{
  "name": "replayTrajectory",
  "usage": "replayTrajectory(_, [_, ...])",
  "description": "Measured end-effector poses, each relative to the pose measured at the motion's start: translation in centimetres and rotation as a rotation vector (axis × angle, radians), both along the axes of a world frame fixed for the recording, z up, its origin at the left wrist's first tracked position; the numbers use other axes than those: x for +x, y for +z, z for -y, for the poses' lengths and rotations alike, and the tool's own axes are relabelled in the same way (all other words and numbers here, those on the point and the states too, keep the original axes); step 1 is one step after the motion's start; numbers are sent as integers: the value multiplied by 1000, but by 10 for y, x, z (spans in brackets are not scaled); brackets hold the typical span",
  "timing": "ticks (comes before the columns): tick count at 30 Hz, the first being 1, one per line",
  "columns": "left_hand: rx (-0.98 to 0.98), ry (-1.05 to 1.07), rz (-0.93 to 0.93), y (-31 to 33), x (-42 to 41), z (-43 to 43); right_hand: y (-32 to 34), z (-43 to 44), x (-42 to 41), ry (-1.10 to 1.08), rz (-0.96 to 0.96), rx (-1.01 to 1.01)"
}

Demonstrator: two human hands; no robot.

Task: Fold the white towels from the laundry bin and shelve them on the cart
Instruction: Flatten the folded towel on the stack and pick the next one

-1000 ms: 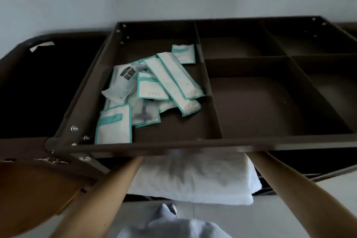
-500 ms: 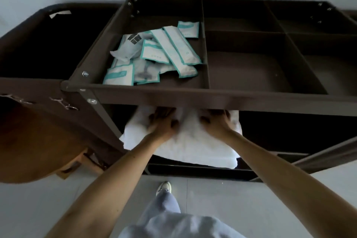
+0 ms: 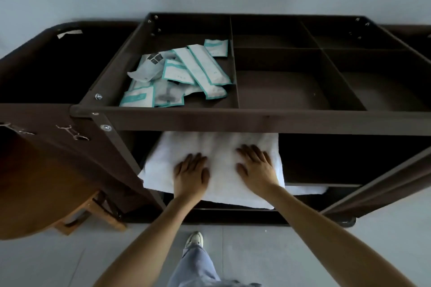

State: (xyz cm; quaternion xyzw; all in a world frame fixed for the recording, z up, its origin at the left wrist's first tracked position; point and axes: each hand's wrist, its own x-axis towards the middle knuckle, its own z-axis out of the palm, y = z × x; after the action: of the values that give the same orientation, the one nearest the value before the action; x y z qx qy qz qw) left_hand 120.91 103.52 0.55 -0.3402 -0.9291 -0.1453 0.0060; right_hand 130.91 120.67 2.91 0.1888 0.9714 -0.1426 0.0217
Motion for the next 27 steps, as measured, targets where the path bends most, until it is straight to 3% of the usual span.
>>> replayTrajectory(6, [-77,-30,-22,-15,20,7,-9,10,11,-18,-61,42])
replayTrajectory(8, [-134,-78,-32,-17,17,11,-11,13,15,-7,-90,141])
replayTrajectory(12, [-325,-324,-203,-29,3,31,-44,31,40,336,-29,448])
replayTrajectory(14, [-378,-325,-280,-27,-6,40,-56,35,42,422,-42,554])
replayTrajectory(19, [-451,-184,-321,-12,-38,52,-50,18,14,275,-232,652])
replayTrajectory(27, [-426,-145,-369,-13,-64,38,-44,-5,-28,173,-71,611])
